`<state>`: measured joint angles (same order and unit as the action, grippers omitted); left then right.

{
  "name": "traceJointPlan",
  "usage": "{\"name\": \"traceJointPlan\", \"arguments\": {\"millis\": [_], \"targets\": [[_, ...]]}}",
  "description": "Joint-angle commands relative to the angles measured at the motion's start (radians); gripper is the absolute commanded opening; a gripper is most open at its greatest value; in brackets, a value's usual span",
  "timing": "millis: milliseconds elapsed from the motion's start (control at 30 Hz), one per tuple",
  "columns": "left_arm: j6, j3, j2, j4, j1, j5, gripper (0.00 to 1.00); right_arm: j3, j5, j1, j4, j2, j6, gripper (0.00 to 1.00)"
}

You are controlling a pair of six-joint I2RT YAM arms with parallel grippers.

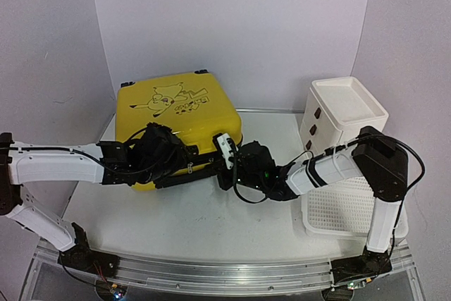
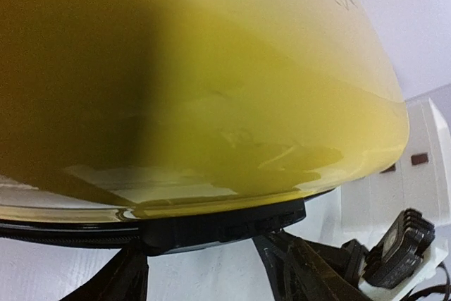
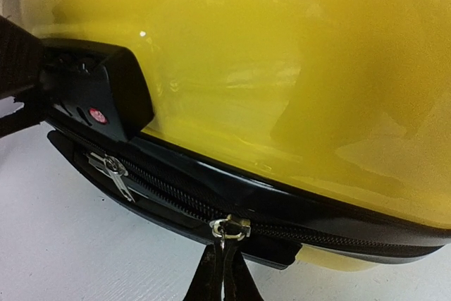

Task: Open, take out, and arrange the luggage

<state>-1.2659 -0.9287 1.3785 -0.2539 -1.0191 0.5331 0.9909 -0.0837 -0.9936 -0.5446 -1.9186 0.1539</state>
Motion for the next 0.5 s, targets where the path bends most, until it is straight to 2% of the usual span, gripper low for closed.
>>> {"name": "traceJointPlan", "arguments": {"millis": [0,100,167,267,400,467], "targets": [[0.319,-0.04,-0.041,-0.024,-0.001,-0.023,0.67,0.001,0.057,-0.027,-0.077,0.031,-0.01,0.0],[0.47,-0.105,-0.009,-0.105,-0.014,-0.018,0.73,0.0,0.059,-0.027,-0.075,0.031,-0.011,0.0],[0.482,-0.178,0.032,-0.219,-0.016,-0.006,0.76,0.0,0.061,-0.028,-0.074,0.033,-0.011,0.0],[0.513,-0.237,0.064,-0.277,-0.022,-0.004,0.78,-0.002,0.058,-0.028,-0.072,0.036,-0.014,0.0],[0.637,-0.293,0.045,-0.277,-0.025,-0.041,0.74,-0.005,0.06,-0.028,-0.068,0.039,-0.018,0.0],[0.736,-0.32,0.025,-0.257,-0.026,-0.074,0.75,-0.013,0.061,-0.028,-0.068,0.045,-0.022,0.0]]}}
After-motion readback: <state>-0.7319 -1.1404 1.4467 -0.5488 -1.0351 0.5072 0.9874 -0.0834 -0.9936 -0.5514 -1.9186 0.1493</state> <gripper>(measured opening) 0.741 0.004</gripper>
